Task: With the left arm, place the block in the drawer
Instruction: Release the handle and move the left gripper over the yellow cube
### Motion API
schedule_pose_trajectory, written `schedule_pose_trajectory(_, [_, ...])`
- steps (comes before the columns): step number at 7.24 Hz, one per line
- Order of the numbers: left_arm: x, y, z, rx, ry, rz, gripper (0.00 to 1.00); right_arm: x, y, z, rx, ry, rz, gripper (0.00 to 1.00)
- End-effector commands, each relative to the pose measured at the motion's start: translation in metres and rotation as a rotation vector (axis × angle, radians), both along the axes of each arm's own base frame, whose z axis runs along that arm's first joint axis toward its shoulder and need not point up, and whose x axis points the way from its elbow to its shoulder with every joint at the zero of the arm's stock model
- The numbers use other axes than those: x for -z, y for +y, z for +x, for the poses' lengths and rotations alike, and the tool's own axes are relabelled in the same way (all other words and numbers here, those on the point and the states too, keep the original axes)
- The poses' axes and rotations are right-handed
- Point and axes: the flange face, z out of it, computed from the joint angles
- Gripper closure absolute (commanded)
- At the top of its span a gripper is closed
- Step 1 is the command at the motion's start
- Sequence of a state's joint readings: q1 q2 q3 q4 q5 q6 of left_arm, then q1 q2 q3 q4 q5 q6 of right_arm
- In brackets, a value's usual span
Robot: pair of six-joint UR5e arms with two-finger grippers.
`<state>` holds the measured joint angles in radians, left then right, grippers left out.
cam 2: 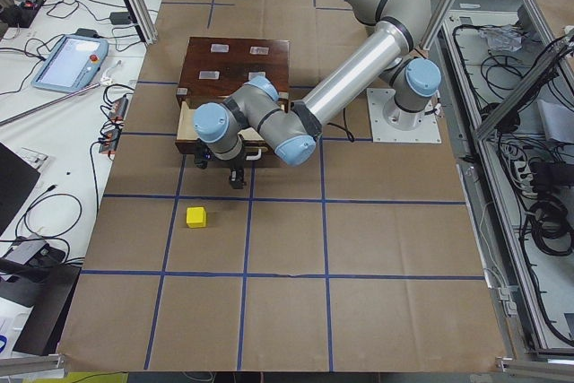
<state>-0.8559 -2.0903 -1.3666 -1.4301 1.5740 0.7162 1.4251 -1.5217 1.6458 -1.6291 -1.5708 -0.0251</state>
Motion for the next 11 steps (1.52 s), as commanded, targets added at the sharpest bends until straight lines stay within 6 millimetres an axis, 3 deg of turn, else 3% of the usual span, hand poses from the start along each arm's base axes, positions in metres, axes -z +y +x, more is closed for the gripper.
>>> schedule_pose_trajectory(1, [-0.021, -0.009, 0.009, -0.003, -0.031, -0.035, 0.03, 0.000, 0.000, 0.000, 0.001, 0.000, 0.000, 0.00])
schedule_pose_trajectory(3, [-0.040, -0.026, 0.026, -0.003, -0.069, -0.080, 0.02, 0.000, 0.000, 0.000, -0.001, 0.000, 0.000, 0.00])
schedule_pose_trajectory(4, [-0.036, -0.042, 0.039, -0.003, -0.078, -0.090, 0.02, 0.000, 0.000, 0.000, -0.001, 0.000, 0.000, 0.00])
schedule_pose_trajectory(7, [0.016, -0.088, 0.080, -0.006, -0.080, -0.091, 0.02, 0.000, 0.000, 0.000, 0.001, 0.000, 0.000, 0.00])
schedule_pose_trajectory(11, [0.075, -0.127, 0.088, 0.000, -0.103, -0.130, 0.05, 0.000, 0.000, 0.000, -0.001, 0.000, 0.000, 0.00])
